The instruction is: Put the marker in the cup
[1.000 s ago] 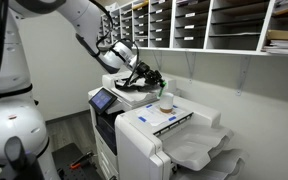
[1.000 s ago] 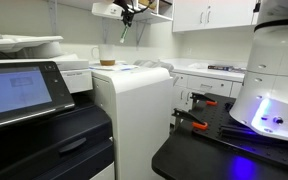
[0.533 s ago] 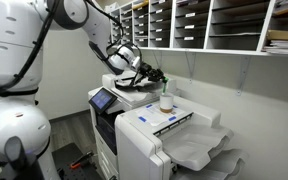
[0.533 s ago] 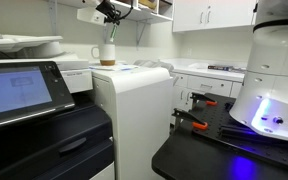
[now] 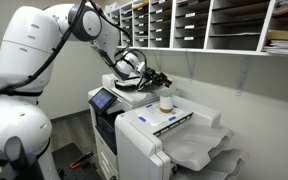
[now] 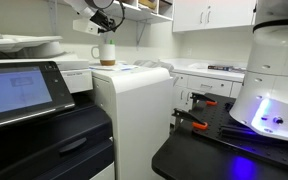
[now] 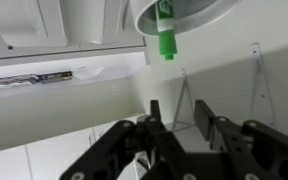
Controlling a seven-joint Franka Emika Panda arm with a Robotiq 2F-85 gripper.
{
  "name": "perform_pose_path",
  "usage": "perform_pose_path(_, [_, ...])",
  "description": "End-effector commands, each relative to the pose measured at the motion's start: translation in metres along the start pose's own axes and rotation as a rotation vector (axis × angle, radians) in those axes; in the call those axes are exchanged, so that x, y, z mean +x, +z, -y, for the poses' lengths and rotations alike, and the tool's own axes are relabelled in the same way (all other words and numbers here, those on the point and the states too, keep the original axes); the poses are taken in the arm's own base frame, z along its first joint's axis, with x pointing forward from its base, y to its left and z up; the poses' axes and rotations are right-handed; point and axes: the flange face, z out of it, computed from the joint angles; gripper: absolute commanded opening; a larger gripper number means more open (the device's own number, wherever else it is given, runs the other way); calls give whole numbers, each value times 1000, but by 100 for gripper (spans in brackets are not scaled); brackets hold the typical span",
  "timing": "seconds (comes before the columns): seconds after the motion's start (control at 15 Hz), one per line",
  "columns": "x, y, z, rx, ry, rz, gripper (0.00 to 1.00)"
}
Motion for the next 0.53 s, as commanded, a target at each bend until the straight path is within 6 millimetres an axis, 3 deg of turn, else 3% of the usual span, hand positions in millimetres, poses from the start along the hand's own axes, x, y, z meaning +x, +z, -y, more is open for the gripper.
perform_pose_path(0.0, [14, -11, 1, 25, -3, 42, 75])
perform_pose_path(0.2, [39, -29, -11, 34, 8, 185, 97])
perform_pose_path(0.47, [72, -36, -45, -3, -12, 410, 100])
